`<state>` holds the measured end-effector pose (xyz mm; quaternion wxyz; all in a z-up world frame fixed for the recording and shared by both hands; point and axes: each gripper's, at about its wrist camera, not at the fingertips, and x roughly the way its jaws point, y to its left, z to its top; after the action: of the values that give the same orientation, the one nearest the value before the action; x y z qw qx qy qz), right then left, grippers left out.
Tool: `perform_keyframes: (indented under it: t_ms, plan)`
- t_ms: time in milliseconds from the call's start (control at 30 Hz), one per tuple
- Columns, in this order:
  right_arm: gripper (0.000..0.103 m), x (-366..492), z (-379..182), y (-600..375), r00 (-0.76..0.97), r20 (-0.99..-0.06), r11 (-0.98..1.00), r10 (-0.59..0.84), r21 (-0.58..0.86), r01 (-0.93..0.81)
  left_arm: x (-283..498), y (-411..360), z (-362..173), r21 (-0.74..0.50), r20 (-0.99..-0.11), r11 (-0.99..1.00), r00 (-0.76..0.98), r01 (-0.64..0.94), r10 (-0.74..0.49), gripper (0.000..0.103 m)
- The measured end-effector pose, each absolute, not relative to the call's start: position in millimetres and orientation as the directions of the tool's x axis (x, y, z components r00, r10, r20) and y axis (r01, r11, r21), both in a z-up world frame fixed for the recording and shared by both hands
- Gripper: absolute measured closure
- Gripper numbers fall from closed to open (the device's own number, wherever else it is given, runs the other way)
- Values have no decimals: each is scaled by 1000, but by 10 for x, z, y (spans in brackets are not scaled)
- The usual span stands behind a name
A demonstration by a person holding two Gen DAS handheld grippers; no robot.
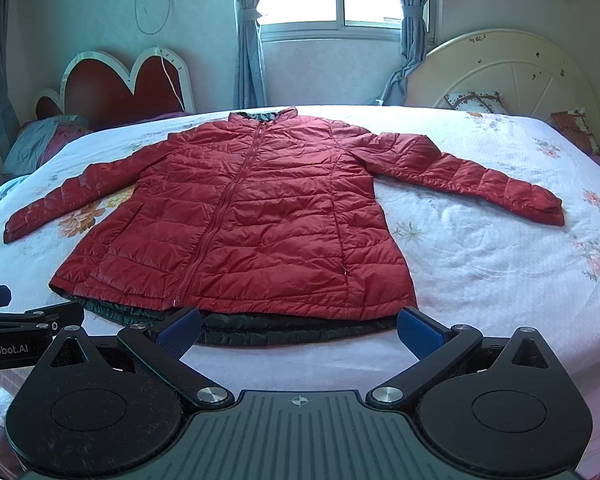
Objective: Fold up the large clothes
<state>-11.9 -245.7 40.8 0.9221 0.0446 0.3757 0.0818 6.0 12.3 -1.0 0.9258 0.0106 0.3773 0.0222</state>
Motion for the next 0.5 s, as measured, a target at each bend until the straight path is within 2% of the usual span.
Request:
perform_keyframes:
  t_ms: [500]
  plan:
    - [0, -102, 409, -2458, 704, -687, 983, 181, 150, -106, 66, 147, -24, 29, -705, 999, 708, -29, 41, 0]
